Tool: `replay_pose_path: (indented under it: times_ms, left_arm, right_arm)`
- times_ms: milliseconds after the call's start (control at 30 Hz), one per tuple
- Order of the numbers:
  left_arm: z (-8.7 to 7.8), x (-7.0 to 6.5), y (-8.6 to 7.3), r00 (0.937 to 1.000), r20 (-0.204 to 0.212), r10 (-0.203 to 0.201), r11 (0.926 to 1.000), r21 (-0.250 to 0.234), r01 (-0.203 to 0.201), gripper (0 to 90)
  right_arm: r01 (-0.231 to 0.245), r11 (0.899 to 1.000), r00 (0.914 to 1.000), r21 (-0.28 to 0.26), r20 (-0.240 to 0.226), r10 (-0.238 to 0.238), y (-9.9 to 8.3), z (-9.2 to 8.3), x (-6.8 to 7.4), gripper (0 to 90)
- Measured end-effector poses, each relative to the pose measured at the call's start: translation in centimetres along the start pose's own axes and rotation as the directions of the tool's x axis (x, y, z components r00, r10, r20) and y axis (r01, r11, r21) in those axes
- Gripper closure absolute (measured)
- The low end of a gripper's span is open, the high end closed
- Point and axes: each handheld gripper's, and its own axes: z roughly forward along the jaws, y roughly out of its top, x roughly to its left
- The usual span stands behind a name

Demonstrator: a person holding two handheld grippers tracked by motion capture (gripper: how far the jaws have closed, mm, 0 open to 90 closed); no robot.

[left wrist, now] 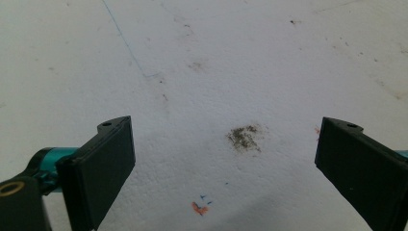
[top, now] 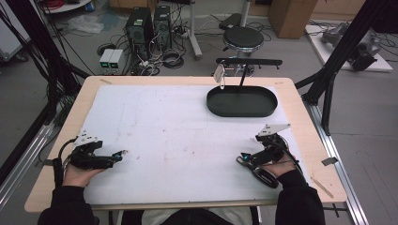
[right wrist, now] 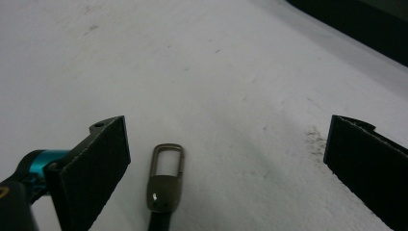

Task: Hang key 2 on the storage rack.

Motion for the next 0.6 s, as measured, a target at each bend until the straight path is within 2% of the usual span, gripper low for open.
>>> replay_pose_path:
  times_ms: [133, 233, 600]
  left_arm:
    - [-0.1, 0.0, 0.0, 1.0, 0.001, 0.004, 1.0, -0.001, -0.004, 7.2]
    - [-0.2, -0.1, -0.1, 1.0, 0.0, 0.004, 1.0, -0.005, -0.004, 7.2]
    - [-0.3, -0.1, -0.2, 1.0, -0.006, 0.001, 1.0, -0.002, -0.001, 7.2]
  right_arm:
    - [0.036, 0.995, 0.9993, 0.088, -0.01, -0.036, 0.3, 0.6, 0.8, 1.5]
    - [0.04, 0.989, 0.9991, 0.144, -0.019, -0.038, 0.0, 1.0, 1.0, 1.5]
    - [0.023, 0.982, 0.9995, 0.186, -0.027, -0.018, -0.5, -0.4, 0.7, 4.7]
